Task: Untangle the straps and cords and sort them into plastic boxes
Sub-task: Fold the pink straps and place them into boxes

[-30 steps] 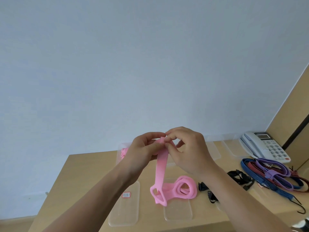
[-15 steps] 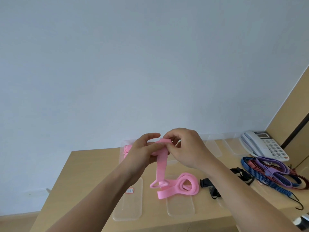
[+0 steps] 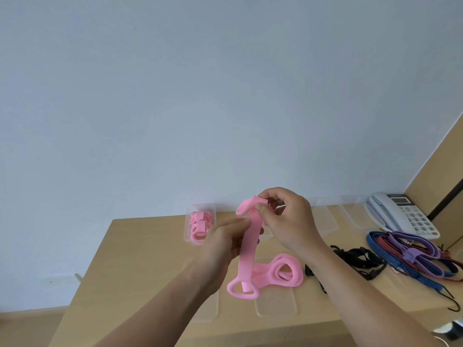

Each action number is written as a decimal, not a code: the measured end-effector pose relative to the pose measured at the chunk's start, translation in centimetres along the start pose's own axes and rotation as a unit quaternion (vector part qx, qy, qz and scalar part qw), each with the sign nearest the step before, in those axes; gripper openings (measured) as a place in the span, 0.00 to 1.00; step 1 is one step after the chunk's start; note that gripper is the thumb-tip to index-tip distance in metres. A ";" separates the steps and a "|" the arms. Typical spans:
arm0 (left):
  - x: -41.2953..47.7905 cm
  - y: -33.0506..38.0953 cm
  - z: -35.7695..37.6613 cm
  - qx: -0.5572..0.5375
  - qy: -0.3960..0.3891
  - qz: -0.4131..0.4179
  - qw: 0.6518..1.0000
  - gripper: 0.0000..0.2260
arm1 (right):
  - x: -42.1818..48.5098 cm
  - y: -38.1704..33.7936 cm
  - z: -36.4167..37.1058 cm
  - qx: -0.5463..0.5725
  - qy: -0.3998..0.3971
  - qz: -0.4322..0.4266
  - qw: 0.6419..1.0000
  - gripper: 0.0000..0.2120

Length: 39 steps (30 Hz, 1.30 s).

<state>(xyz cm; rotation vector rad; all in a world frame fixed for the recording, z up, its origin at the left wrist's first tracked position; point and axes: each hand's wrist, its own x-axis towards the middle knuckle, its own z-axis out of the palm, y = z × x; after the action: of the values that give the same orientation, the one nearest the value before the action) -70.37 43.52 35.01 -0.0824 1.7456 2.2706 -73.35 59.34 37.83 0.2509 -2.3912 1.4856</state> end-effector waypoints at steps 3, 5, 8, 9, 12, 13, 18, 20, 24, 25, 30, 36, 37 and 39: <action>-0.2 0.1 0.1 0.031 -0.015 0.020 0.999 0.11 | -0.3 0.5 -0.1 -0.025 0.006 -0.014 1.000 0.11; -0.2 0.1 0.2 0.033 -0.016 0.028 0.999 0.11 | -0.4 0.8 -0.2 -0.037 0.013 -0.036 0.999 0.10; -0.3 -0.1 0.1 0.011 -0.013 0.030 0.999 0.13 | -0.7 1.0 -0.1 -0.056 0.033 -0.096 0.993 0.09; -0.3 -0.1 0.1 0.003 -0.009 0.030 1.000 0.13 | -0.8 1.0 -0.1 -0.058 0.039 -0.112 0.991 0.09; -0.1 0.0 0.2 -0.004 -0.001 0.037 0.999 0.12 | -0.9 1.0 -0.2 -0.074 0.056 -0.161 0.983 0.09; 0.0 0.1 0.2 -0.002 0.001 0.041 0.999 0.11 | -0.9 1.0 -0.2 -0.081 0.060 -0.175 0.979 0.09; 0.5 0.3 0.4 0.004 0.011 0.058 0.998 0.13 | -1.1 1.2 0.2 -0.105 0.078 -0.232 0.964 0.07; 0.6 0.3 0.4 0.008 0.012 0.064 0.998 0.17 | -1.2 1.2 0.2 -0.119 0.068 -0.230 0.963 0.07; 1.0 0.1 0.2 0.016 0.023 0.058 0.998 0.17 | -1.4 1.0 -0.1 -0.127 0.023 -0.222 0.966 0.06; 1.0 -0.1 0.2 0.022 0.021 0.057 0.998 0.15 | -1.5 0.9 -0.3 -0.117 0.008 -0.211 0.970 0.06; 0.9 -0.8 0.0 0.095 0.026 0.069 0.993 0.12 | -0.7 1.0 -1.5 -0.125 -0.093 -0.073 0.985 0.12; 0.6 -0.8 0.0 0.127 0.029 0.063 0.989 0.14 | -0.8 1.0 -1.0 -0.137 -0.149 -0.054 0.978 0.05; 0.5 -0.8 0.0 0.129 0.032 0.053 0.990 0.13 | -0.9 1.1 -1.0 -0.142 -0.142 -0.059 0.978 0.06; 0.6 -0.8 -0.1 0.130 0.038 0.033 0.990 0.10 | -1.1 1.3 -0.9 -0.138 -0.124 -0.062 0.981 0.07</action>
<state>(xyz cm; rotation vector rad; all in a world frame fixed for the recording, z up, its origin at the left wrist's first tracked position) -70.70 43.74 34.10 -0.0595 2.0974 2.0858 -72.61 60.70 36.70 0.5332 -2.6842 1.1057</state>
